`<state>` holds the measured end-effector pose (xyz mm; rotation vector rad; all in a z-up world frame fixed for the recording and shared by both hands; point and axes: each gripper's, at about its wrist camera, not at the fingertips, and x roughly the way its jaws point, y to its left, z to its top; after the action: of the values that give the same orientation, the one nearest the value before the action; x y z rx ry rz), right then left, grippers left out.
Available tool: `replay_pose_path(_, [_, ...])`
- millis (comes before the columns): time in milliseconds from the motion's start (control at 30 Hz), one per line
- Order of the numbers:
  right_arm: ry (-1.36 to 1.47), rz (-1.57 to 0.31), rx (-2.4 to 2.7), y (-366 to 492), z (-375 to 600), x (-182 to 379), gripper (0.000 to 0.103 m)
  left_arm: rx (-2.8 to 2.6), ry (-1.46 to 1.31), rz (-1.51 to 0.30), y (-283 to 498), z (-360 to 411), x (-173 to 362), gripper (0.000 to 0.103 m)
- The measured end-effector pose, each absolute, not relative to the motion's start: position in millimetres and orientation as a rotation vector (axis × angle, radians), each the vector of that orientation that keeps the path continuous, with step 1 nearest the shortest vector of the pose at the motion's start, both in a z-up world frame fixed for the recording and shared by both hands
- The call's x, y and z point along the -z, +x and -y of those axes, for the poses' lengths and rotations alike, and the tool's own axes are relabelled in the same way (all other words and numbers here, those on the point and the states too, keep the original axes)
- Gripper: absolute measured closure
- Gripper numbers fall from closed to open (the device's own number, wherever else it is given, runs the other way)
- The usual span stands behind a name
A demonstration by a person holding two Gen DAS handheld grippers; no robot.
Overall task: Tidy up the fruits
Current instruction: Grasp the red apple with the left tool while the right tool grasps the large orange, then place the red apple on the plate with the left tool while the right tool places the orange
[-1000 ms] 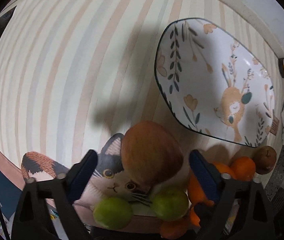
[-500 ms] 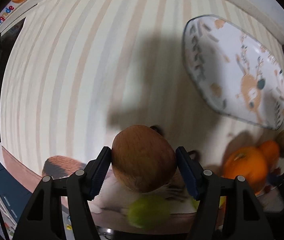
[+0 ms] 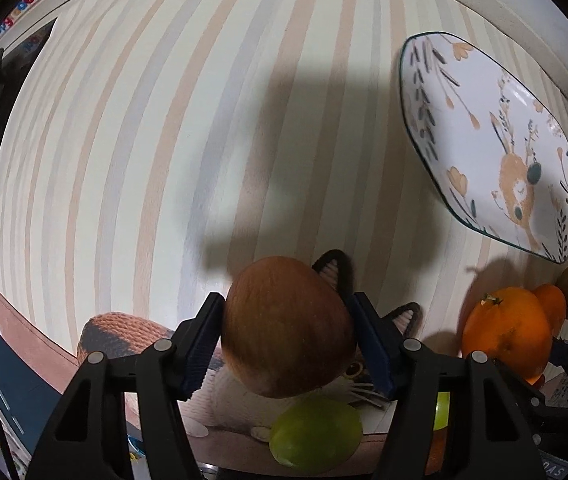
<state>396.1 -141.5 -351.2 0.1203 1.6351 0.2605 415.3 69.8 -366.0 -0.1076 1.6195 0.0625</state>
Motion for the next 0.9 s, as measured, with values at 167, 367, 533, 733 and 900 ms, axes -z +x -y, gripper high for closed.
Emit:
replay_pose_path(167, [0.195, -1.623, -0.261, 394.1, 147.9, 340.8, 0.025, -0.023, -0.133, -1.58, 412.6, -58.3, 331.9, 0.042])
replay_pose_path(367, [0.303, -1.52, -0.271, 411.3, 170.5, 294.9, 0.025, 0.071, -0.168, -1.497, 438.2, -35.4, 279.7, 0.042])
replay_pose_path(533, [0.322, -1.441, -0.189, 454.0, 203.4, 272.8, 0.025, 0.147, -0.186, -1.455, 488.5, -0.5, 261.8, 0.042])
replay_pose_path(733, [0.321, -1.43, -0.056, 507.5, 240.2, 291.4, 0.025, 0.182, -0.215, -1.517, 548.3, 47.8, 296.1, 0.041])
replay_pose_path(900, [0.318, -1.445, -0.027, 528.7, 255.0, 308.3, 0.025, 0.183, -0.279, -1.607, 575.6, 67.1, 332.7, 0.041])
